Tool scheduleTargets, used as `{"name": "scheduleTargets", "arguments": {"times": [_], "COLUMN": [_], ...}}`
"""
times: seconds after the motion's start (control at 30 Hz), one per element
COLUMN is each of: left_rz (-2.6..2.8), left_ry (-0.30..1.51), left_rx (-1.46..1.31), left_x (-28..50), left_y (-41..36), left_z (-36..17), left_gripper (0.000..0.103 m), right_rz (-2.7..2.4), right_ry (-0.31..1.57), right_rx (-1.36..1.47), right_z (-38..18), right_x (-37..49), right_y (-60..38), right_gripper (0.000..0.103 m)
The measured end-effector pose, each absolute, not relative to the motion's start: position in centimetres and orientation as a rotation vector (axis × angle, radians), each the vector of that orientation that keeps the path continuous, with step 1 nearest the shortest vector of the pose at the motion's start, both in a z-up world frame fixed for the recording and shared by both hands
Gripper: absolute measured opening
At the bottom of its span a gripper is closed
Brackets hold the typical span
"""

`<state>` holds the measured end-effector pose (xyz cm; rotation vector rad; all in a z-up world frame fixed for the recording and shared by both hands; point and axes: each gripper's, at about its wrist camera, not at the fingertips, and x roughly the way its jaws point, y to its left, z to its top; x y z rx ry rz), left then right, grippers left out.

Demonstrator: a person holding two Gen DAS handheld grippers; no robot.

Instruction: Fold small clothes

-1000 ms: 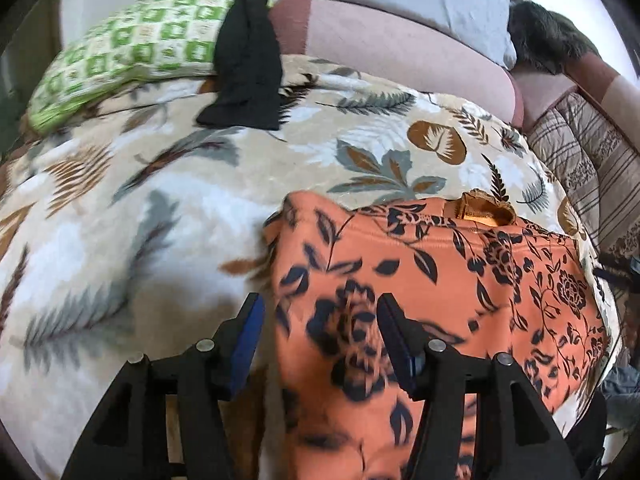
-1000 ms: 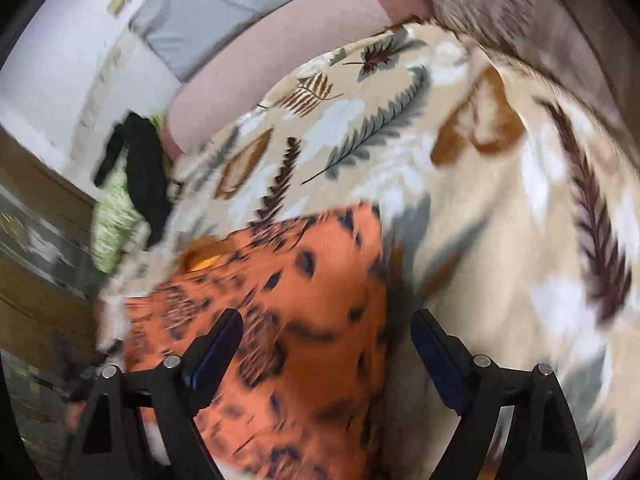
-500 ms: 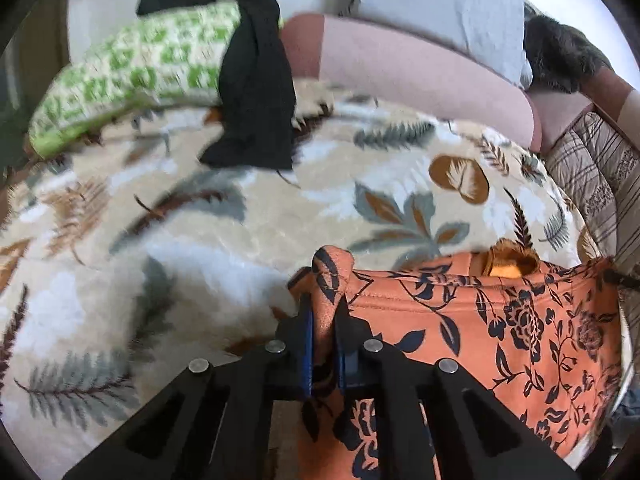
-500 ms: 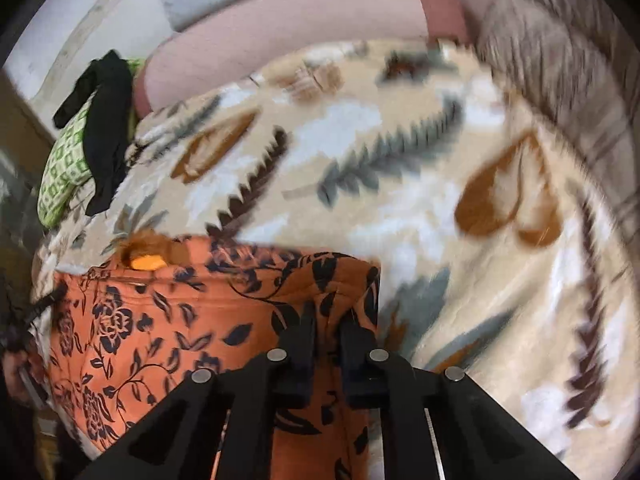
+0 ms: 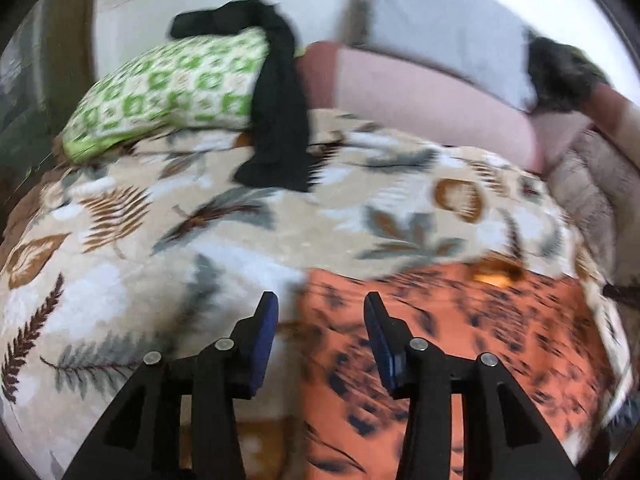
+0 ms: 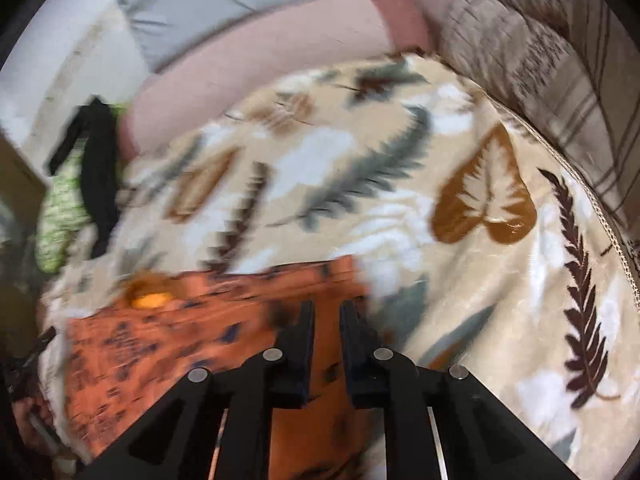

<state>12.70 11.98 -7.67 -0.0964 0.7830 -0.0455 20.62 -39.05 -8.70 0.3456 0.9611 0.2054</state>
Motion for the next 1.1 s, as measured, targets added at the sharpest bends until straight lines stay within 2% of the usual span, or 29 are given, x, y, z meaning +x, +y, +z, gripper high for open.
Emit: {"name": "scheduleTargets", "arguments": {"times": [0.13,0.27,0.3,0.4,0.5,0.53,0.57,0.6,0.67,0.7,0.77,0.8,0.87,0.93,1.1], "left_rz": [-0.165,-0.022,0.012,0.034,0.007,-0.014,-0.036,-0.049,-0.030,0.004,0.049,0.085,0.097,0.085,-0.013], "left_ry": [0.816,0.961,0.978,0.956,0.903,0.892,0.880,0.876,0.929,0.971,0.980,0.979,0.933,0.903,0.861], "left_rx": [-0.049,0.003,-0.026,-0.074,-0.069,-0.083,-0.090,-0.077,0.026,0.050,-0.055,-0.083,-0.115,-0.113,-0.160], "left_x": [12.7,17.4,18.3,18.4,17.1,16.6,16.3,16.2,17.3,17.8,18.0,17.8,16.6,14.8,8.1], "left_y": [8.6,8.7,9.8,10.9,10.4,10.2,9.7,9.1,7.8,7.8,9.3,10.0,10.9,11.1,9.6], "left_z": [-9.4,-14.4,-15.3,-14.2,-12.7,-12.4,-12.2,-12.5,-14.3,-15.3,-15.5,-14.8,-12.9,-11.7,-10.5], "left_gripper": [0.053,0.053,0.056,0.056,0.057,0.060,0.063,0.069,0.071,0.074,0.076,0.076,0.076,0.076,0.078], "right_rz": [0.508,0.551,0.447,0.303,0.414,0.493,0.577,0.662,0.691,0.643,0.566,0.482,0.382,0.455,0.493], "right_ry": [1.035,1.182,1.193,1.138,1.123,1.138,1.158,1.191,1.233,1.244,1.213,1.170,1.082,1.067,1.087], "right_rx": [0.434,0.507,0.496,0.751,0.648,0.646,0.639,0.616,0.524,0.502,0.690,0.734,0.650,0.642,0.725], "right_z": [-9.0,-14.4,-15.7,-17.2,-14.8,-14.5,-14.3,-14.6,-16.2,-17.3,-18.0,-17.4,-14.8,-13.2,-13.6], "right_x": [20.9,24.5,25.6,26.3,25.1,25.0,24.9,25.0,25.8,26.9,28.4,28.6,27.3,24.6,13.6], "right_y": [-34.4,-32.6,-33.5,-37.7,-35.5,-34.0,-32.3,-30.2,-27.3,-26.7,-28.2,-29.4,-30.5,-31.2,-33.8], "right_gripper": [0.015,0.015,0.015,0.015,0.018,0.018,0.023,0.040,0.067,0.064,0.059,0.061,0.062,0.067,0.069]}}
